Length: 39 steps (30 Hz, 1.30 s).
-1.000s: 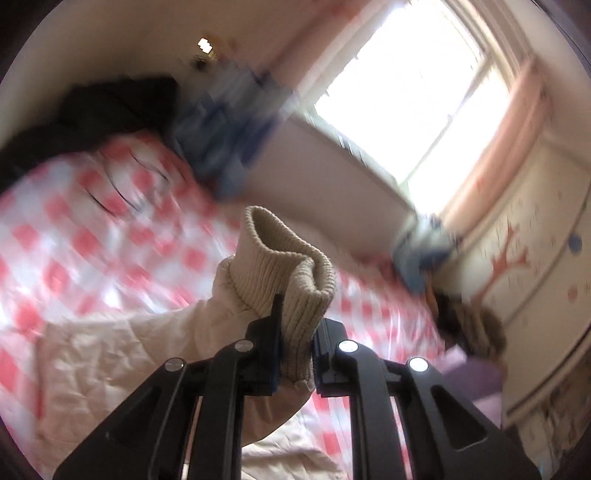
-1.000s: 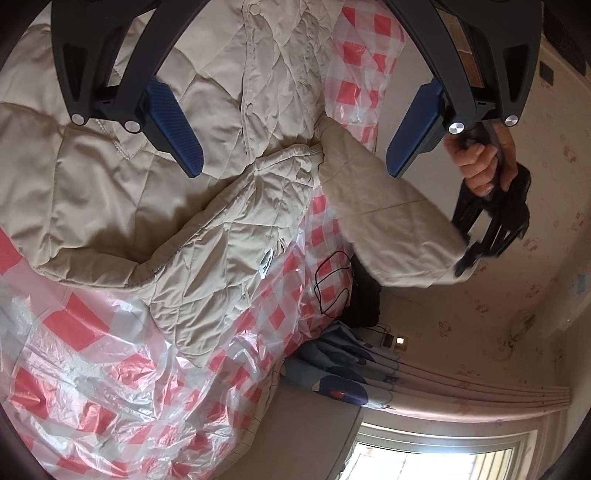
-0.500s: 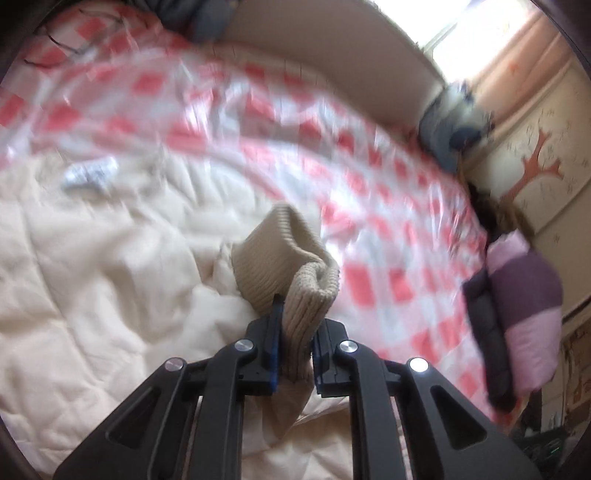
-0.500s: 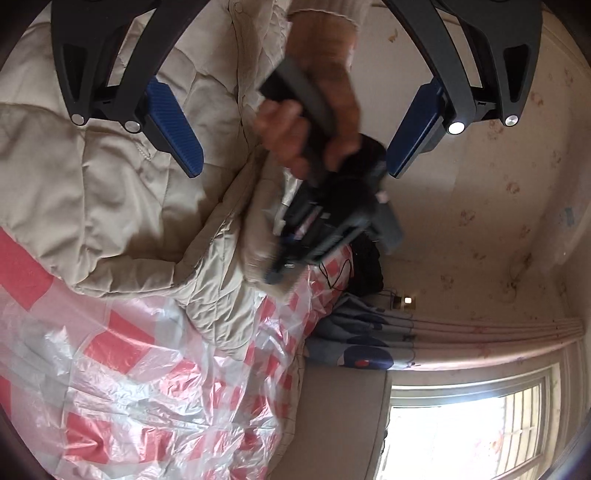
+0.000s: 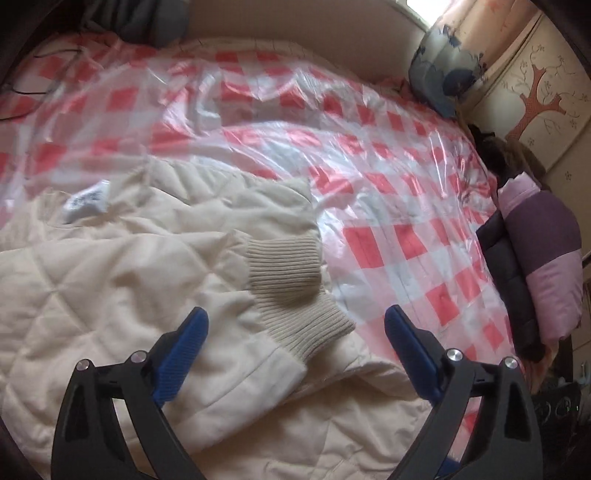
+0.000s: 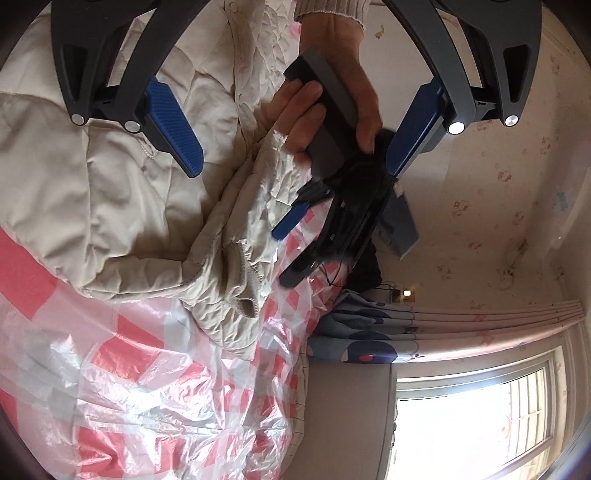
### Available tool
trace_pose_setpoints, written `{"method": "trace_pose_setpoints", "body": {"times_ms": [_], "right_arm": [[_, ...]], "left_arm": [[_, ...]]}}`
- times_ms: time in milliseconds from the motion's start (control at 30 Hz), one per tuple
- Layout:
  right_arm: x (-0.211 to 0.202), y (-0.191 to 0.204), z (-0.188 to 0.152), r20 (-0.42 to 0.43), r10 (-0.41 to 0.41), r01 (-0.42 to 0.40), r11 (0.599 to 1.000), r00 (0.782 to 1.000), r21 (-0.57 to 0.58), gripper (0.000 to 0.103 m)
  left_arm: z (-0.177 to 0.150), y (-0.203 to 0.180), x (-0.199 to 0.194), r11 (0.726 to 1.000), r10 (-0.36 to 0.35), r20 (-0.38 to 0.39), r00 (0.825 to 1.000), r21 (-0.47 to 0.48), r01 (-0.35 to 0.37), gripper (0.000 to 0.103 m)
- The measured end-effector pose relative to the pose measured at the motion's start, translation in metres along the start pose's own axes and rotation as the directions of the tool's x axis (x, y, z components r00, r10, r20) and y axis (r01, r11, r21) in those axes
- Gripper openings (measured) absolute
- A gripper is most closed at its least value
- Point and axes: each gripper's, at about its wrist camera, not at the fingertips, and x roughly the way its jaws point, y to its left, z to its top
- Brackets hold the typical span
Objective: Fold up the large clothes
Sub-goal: 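Lower the cuff onto the jacket and open the left gripper, then grasp the ribbed cuff lying on the jacket with the right gripper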
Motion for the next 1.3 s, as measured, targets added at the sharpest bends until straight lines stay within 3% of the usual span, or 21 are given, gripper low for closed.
{"method": "trace_pose_setpoints", "body": {"times_ms": [133,200,267,333,400,433,467,533,567,633,767,800,833,867,1000,1133,1233,1300], "right_arm": [[0.011,0.022,0.002,-0.018,-0.032,0.03,0.991,0.999,-0.13,0.096],[0.026,0.035,0.006,-0.009,-0.081,0.078,0.973,0.997,-0.215,0.096],[0.053,0.04,0.013,-0.062,-0.119,0.099,0.959,0.991,-0.266,0.096],[0.081,0.039,0.025,-0.072,-0.211,0.178,0.93,0.975,-0.322,0.096],[0.104,0.031,0.037,-0.092,-0.292,0.248,0.911,0.952,-0.329,0.096],[0.113,0.026,0.041,-0.098,-0.309,0.264,0.908,0.946,-0.324,0.096],[0.118,0.022,0.043,-0.095,-0.319,0.272,0.904,0.943,-0.33,0.096],[0.127,0.016,0.044,-0.082,-0.351,0.301,0.884,0.933,-0.357,0.096],[0.132,0.013,0.043,-0.085,-0.368,0.312,0.873,0.926,-0.375,0.096],[0.14,0.01,0.042,-0.094,-0.389,0.322,0.856,0.916,-0.404,0.096],[0.144,0.014,0.033,-0.077,-0.348,0.275,0.841,0.934,-0.467,0.096],[0.149,0.015,0.031,-0.082,-0.359,0.276,0.828,0.93,-0.489,0.096],[0.155,0.014,0.03,-0.09,-0.378,0.285,0.815,0.921,-0.505,0.096],[0.158,0.013,0.03,-0.092,-0.386,0.29,0.811,0.918,-0.507,0.096],[0.156,0.012,0.031,-0.079,-0.35,0.269,0.829,0.933,-0.491,0.096],[0.153,0.006,0.042,-0.114,-0.314,0.238,0.871,0.943,-0.429,0.096],[0.149,0.002,0.052,-0.149,-0.259,0.186,0.905,0.954,-0.382,0.091],[0.147,0.007,0.052,-0.149,-0.271,0.19,0.892,0.951,-0.41,0.082]], "left_arm": [[-0.027,0.04,-0.062,0.994,0.09,0.114,0.989,-0.077,-0.082,0.092],[-0.047,0.07,-0.094,0.979,0.176,0.18,0.968,-0.132,-0.154,0.094],[-0.064,0.097,-0.121,0.954,0.283,0.237,0.929,-0.165,-0.248,0.096],[-0.077,0.117,-0.138,0.926,0.37,0.266,0.89,-0.178,-0.332,0.096],[-0.086,0.127,-0.147,0.903,0.429,0.292,0.855,-0.171,-0.394,0.096],[-0.091,0.13,-0.152,0.885,0.466,0.321,0.824,-0.164,-0.437,0.096],[-0.094,0.13,-0.154,0.875,0.484,0.337,0.808,-0.158,-0.458,0.096],[-0.103,0.128,-0.154,0.843,0.531,0.381,0.757,-0.145,-0.519,0.096],[-0.106,0.127,-0.152,0.835,0.541,0.395,0.743,-0.144,-0.531,0.096],[-0.11,0.127,-0.143,0.829,0.547,0.399,0.736,-0.136,-0.543,0.096],[-0.115,0.12,-0.122,0.811,0.562,0.383,0.733,-0.081,-0.58,0.096],[-0.117,0.116,-0.119,0.799,0.569,0.383,0.728,-0.051,-0.599,0.096],[-0.119,0.113,-0.117,0.779,0.587,0.392,0.708,-0.035,-0.626,0.096],[-0.121,0.11,-0.117,0.772,0.59,0.401,0.7,-0.028,-0.634,0.096],[-0.122,0.116,-0.12,0.806,0.558,0.389,0.733,-0.043,-0.591,0.096],[-0.12,0.148,-0.128,0.871,0.491,0.327,0.808,-0.162,-0.464,0.096],[-0.123,0.171,-0.135,0.888,0.447,0.305,0.841,-0.261,-0.378,0.096],[-0.126,0.185,-0.141,0.883,0.436,0.3,0.849,-0.324,-0.339,0.096]]}}
